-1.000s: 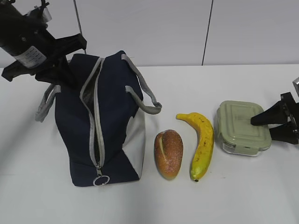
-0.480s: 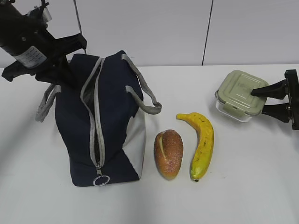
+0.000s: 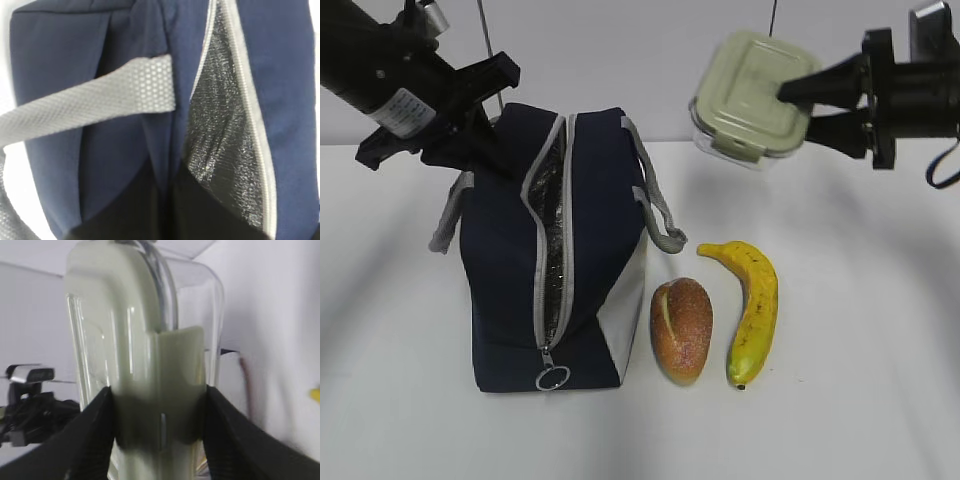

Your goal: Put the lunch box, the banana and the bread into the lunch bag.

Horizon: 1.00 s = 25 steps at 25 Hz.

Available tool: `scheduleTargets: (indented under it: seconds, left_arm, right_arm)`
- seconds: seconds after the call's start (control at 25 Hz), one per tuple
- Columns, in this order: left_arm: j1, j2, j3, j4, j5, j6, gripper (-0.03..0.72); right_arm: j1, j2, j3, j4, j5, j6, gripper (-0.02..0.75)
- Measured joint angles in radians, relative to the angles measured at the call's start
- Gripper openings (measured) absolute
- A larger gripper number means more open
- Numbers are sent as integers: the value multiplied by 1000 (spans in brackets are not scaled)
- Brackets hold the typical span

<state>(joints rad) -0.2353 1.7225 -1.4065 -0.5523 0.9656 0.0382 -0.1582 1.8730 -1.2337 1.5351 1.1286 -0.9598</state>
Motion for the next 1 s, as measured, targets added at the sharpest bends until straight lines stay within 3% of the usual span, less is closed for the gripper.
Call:
scheduleTargets:
  seconds: [0.2,0.52,1.0]
  left_arm:
    - [0,0,0,-11,-13,12,-3]
    - [0,0,0,-11,-25,18,-3]
    - [0,0,0,-16,-26,21,-3]
  right_arm:
    - [132,-23,-133,-39,26,179,366]
    - [275,-23,-213,-262,-6,368,365]
    - [329,58,-229,-421,-24,528,365]
